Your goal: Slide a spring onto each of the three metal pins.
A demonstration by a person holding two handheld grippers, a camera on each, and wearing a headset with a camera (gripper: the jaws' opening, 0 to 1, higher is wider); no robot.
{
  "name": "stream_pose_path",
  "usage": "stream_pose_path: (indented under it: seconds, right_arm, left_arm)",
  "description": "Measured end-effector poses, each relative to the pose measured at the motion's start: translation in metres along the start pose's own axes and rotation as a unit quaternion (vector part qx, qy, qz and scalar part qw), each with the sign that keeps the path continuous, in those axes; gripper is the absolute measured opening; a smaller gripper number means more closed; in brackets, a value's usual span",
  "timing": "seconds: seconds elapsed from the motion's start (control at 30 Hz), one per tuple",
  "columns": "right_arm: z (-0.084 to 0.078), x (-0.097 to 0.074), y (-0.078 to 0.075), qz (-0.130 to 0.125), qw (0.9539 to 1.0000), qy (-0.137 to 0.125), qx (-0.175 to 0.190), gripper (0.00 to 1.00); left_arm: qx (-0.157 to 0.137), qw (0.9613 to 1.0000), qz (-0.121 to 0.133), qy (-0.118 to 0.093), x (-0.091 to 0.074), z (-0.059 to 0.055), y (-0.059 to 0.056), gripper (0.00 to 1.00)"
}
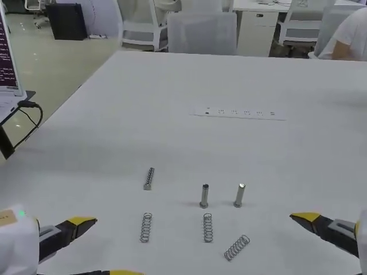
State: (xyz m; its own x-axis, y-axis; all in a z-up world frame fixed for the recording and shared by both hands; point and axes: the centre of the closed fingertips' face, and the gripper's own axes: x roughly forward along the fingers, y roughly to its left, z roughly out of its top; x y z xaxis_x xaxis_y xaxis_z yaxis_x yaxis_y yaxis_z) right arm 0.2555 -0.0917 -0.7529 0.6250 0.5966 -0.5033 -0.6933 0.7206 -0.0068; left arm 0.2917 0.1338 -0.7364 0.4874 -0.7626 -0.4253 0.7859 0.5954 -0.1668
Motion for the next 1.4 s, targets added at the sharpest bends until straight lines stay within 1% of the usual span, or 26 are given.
stream_pose_path:
  seconds: [0.1, 0.23, 0.4, 0.7, 1.0, 1.3, 1.4]
  right_arm:
    - [0.0, 0.0, 0.0004, 0.0, 1.0, 0.002, -0.002, 0.85]
    - [0.0008, -0.0018, -0.0012, -0.005, 1.0, 0.0, 0.001, 0.85]
    - [0.0015, -0.0035, -0.0015, -0.009, 1.0, -0.003, 0.002, 0.85]
    - [0.0001, -0.0025, -0.0008, -0.005, 1.0, 0.001, -0.001, 0.85]
    - [-0.0002, -0.001, -0.0006, -0.003, 1.0, 0.003, -0.001, 0.85]
    - [-0.0014, -0.0017, -0.0022, -0.007, 1.0, 0.004, 0.002, 0.85]
    - [-0.0011, -0.0019, -0.0025, -0.007, 1.0, 0.003, 0.003, 0.84]
  left_arm:
    - [-0.001, 1.0, -0.001, -0.002, -0.0001, 0.0002, 0.0004, 0.81]
    - [0.001, 1.0, -0.004, 0.002, 0.0012, -0.0019, -0.0009, 0.81]
    - [0.003, 1.0, -0.006, 0.004, 0.0013, -0.0012, -0.0025, 0.81]
    - [0.004, 1.0, -0.007, 0.002, 0.0018, -0.0004, -0.004, 0.81]
    - [0.007, 0.9999, -0.008, 0.006, 0.003, -0.0022, -0.0035, 0.8]
    - [0.013, 0.9998, -0.01, 0.009, 0.0044, 0.0014, -0.0006, 0.79]
    - [0.015, 0.9998, -0.01, 0.009, 0.0045, 0.0032, 0.0021, 0.79]
